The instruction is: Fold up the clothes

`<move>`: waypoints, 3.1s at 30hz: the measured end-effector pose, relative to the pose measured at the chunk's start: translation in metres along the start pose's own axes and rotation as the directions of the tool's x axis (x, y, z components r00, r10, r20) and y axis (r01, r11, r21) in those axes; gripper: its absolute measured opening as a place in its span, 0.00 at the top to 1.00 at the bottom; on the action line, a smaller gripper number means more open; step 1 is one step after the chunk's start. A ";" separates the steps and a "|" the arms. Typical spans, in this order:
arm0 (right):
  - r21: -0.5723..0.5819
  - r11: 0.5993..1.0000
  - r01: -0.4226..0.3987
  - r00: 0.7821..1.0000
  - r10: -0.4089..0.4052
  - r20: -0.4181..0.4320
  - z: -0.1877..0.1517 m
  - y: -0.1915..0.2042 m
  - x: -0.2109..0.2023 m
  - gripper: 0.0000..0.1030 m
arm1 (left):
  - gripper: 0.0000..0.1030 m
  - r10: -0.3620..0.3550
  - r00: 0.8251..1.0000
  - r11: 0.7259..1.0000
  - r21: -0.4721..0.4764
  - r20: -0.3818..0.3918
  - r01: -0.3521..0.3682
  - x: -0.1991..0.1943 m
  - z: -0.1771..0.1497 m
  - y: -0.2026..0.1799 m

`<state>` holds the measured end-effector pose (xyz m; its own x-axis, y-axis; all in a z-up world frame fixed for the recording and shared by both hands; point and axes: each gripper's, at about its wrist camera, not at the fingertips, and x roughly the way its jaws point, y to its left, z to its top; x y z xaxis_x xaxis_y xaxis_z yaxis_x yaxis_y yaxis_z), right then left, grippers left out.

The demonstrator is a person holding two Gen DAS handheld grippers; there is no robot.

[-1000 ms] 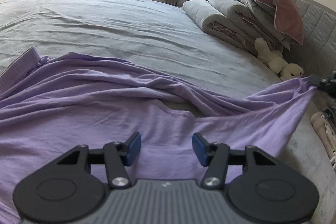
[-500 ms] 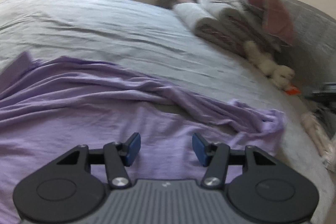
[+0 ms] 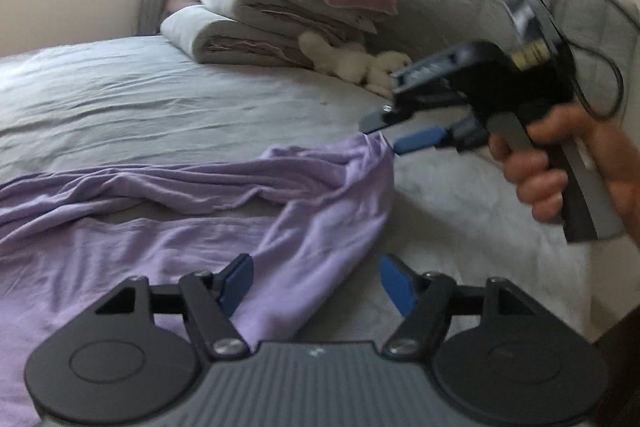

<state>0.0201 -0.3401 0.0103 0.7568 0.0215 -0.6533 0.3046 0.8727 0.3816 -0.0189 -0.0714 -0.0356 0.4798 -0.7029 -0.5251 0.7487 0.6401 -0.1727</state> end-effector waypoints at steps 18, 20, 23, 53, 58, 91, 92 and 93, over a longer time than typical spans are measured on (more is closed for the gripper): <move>-0.002 0.987 -0.158 0.961 0.154 0.228 0.008 0.026 0.018 0.96 | 0.87 0.267 0.963 0.951 -0.172 0.035 -0.257 -0.006 0.004 0.043; -0.010 0.985 -0.171 0.963 0.169 0.210 0.008 0.031 0.026 0.95 | 0.87 0.321 0.947 0.929 -0.204 0.026 -0.309 -0.006 0.005 0.054; 0.003 0.988 -0.156 0.971 0.153 0.182 0.009 0.028 0.029 0.87 | 0.85 0.355 0.935 0.913 -0.216 0.011 -0.345 -0.007 0.008 0.061; 0.281 0.957 -0.069 0.998 0.067 0.016 -0.003 -0.038 -0.002 0.93 | 0.99 0.121 0.993 0.991 0.050 0.009 -0.121 0.019 0.005 -0.016; 0.192 0.979 -0.074 0.993 0.055 0.102 0.002 -0.029 -0.039 0.93 | 0.99 0.044 0.997 0.998 0.042 0.059 -0.047 -0.003 0.010 -0.027; 0.064 0.996 0.060 0.996 -0.056 -0.072 -0.022 -0.058 -0.027 0.65 | 0.65 -0.042 0.999 0.999 0.010 -0.016 0.043 -0.023 -0.010 -0.036; 0.073 0.995 0.070 0.995 -0.064 -0.081 -0.023 -0.058 -0.020 0.65 | 0.65 -0.034 0.999 0.999 -0.002 -0.015 0.034 -0.021 -0.009 -0.033; 0.075 0.995 0.069 0.995 -0.063 -0.082 -0.022 -0.059 -0.016 0.65 | 0.65 -0.025 1.000 1.000 -0.016 -0.015 0.025 -0.018 -0.008 -0.029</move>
<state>-0.0228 -0.3809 -0.0160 0.6862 0.0067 -0.7274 0.3983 0.8333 0.3834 -0.0530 -0.0746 -0.0278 0.4539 -0.7144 -0.5325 0.7530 0.6271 -0.1995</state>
